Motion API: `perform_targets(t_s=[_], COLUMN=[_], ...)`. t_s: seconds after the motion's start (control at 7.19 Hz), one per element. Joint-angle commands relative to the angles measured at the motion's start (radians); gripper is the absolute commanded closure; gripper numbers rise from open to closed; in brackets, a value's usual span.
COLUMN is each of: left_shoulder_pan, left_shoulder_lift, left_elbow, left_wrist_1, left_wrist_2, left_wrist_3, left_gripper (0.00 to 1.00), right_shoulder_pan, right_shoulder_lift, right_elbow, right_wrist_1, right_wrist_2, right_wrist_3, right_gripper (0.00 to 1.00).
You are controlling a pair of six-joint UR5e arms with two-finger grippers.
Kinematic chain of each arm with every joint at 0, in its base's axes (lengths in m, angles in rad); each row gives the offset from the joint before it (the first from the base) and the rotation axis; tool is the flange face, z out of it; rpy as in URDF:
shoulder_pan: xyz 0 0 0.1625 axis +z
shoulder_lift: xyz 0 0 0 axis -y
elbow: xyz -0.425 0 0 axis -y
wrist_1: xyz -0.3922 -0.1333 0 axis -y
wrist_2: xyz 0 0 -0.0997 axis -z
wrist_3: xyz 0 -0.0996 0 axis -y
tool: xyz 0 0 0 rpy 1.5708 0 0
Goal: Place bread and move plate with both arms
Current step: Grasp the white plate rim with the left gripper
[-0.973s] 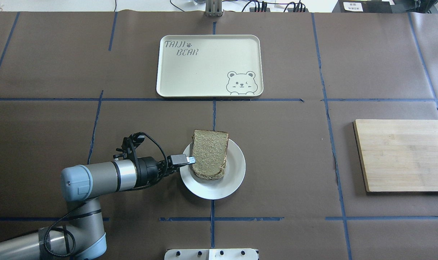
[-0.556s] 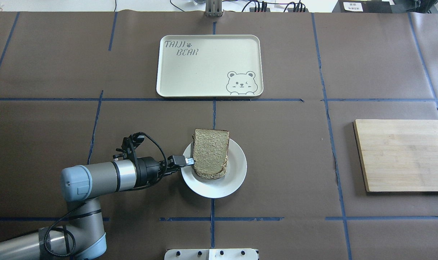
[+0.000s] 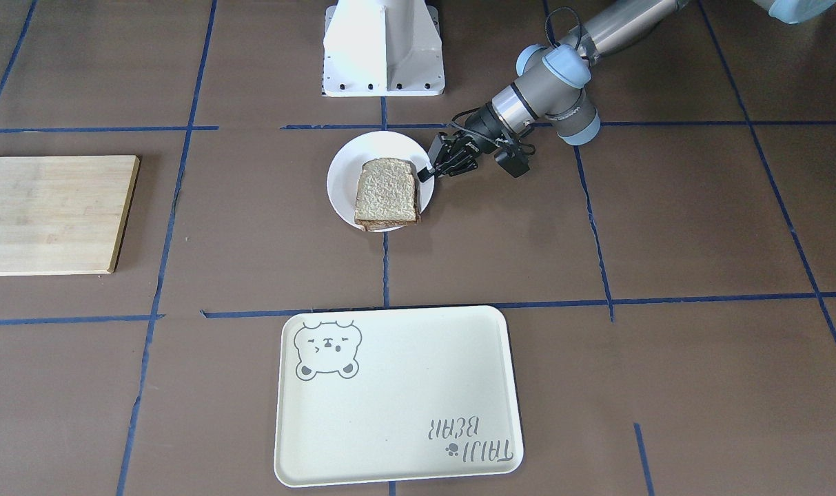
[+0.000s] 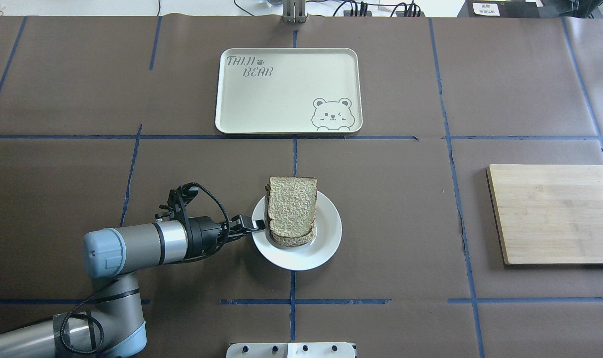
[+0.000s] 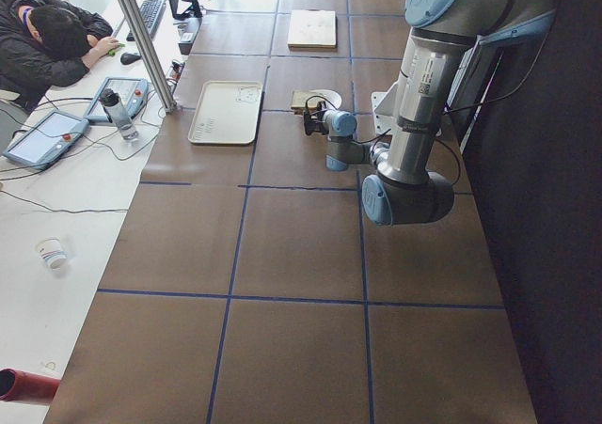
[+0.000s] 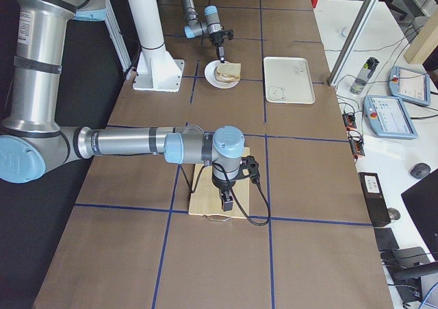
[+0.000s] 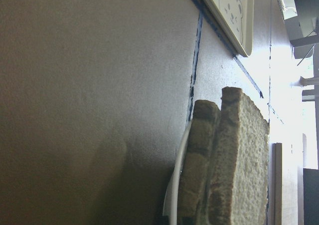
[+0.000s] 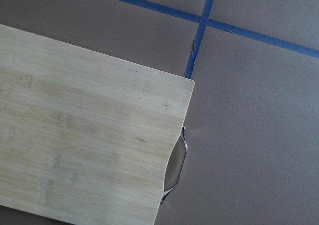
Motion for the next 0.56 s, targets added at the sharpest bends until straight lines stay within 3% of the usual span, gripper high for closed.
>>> perform_targets(t_s=[0.0, 0.28, 0.42], left_shoulder_pan=[0.0, -0.001, -0.002], left_shoulder_lift=[0.001, 0.001, 0.0], left_elbow=[-0.004, -0.004, -0.004], left_wrist_1=[-0.068, -0.179, -0.239], left_wrist_2=[0.0, 0.002, 0.051], left_wrist_3=[-0.002, -0.068, -0.071], left_gripper=[0.92, 0.95, 0.95], right_shoulder_pan=[0.0, 0.0, 0.0], right_shoulder_lift=[0.0, 0.0, 0.0], right_elbow=[0.0, 0.0, 0.0], right_wrist_1=[0.001, 0.001, 0.001], right_wrist_2=[0.0, 0.0, 0.0], right_wrist_3=[0.0, 0.0, 0.0], right_gripper=[0.0, 0.0, 0.0])
